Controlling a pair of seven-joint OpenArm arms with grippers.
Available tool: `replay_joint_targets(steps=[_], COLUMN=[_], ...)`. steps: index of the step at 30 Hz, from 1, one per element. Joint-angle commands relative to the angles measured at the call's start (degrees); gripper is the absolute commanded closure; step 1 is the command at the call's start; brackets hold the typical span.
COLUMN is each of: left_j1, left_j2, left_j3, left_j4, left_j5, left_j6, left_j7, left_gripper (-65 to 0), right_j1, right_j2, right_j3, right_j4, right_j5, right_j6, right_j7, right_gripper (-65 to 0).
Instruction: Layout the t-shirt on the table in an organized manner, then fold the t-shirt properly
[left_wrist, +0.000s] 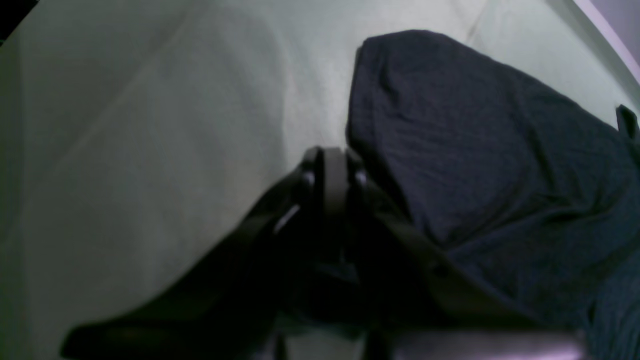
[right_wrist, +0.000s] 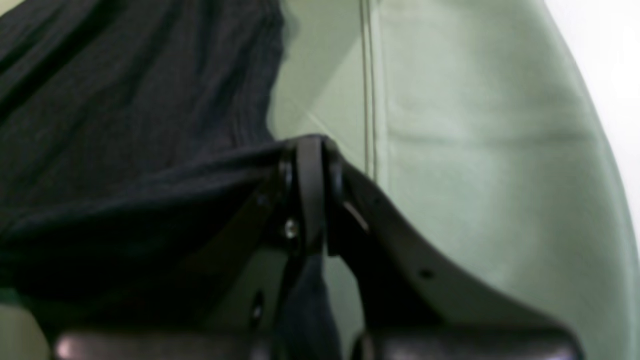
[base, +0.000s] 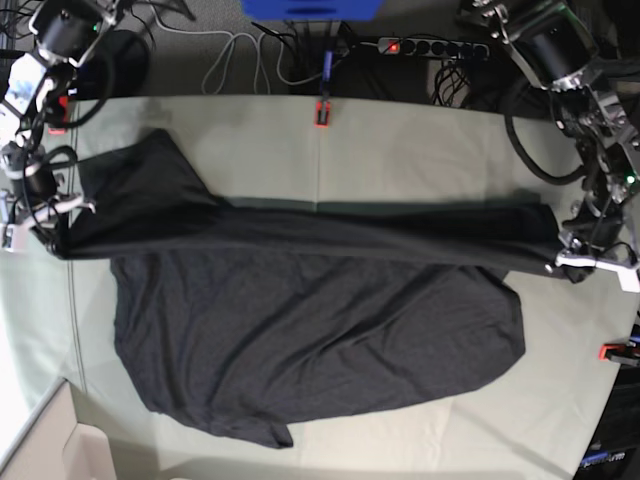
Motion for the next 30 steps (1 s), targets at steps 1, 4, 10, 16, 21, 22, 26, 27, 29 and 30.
replay_joint_targets(steps=[1,4,10,16,21,22,26,27,29,30], left_j1=[-1.50,-1.67,-1.76,-1.32,0.35,0.96,0.70,-0.44,-3.78,-5.98], left_j2=[-0.81,-0.72,-0.72,-0.81,-0.81,-0.72,-0.81,-0.89,-0.89,-1.25], left_j3=[-0.11,-0.11,-0.02,-0.37,-0.37,-0.37,-0.11,-0.02,-0.02,0.07], left_j4=[0.81,-0.25,-3.24,-2.27,0.55,1.60,3.18,3.36,3.36,3.18], left_j5=[-0.58,-0.58,-0.58,-1.02,-1.11,-1.11,-1.11,-1.02,-0.58,-0.58], left_j6=[-0.13,-0.22,-0.30,-0.30,-0.39,-0.39,-0.39,-0.30,-0.22,-0.04], left_j7=[-1.26,-1.26,-1.26,-1.26,-1.17,-1.17,-1.17,-1.17,-0.73,-0.73], left_gripper=[-0.2,-0.3,-0.3,-0.2,-0.2,-0.2,-0.2,-0.2,-0.2,-0.2], right_j1=[1.15,2.64,4.14,3.43,2.64,2.03,1.24,1.50,3.08,4.58], right_j2=[1.44,1.62,3.11,3.11,3.20,3.29,4.17,4.34,4.87,5.40], right_j3=[0.92,1.72,1.72,1.72,1.72,1.72,1.45,1.36,1.28,1.28], right_j4=[0.67,-0.91,-2.85,-2.58,-2.32,-2.23,-0.56,-0.56,-0.21,-0.12], right_j5=[1.11,1.03,1.03,1.03,1.03,1.03,1.11,1.11,1.11,1.03], right_j6=[-0.01,-0.01,-0.01,-0.01,-0.01,-0.01,-0.01,-0.01,-0.01,-0.01], right_j7=[1.79,1.79,1.79,1.79,1.88,1.88,1.88,1.88,1.79,1.53], right_gripper=[0.0,0.0,0.0,0.0,0.0,0.0,0.0,0.0,0.0,0.0])
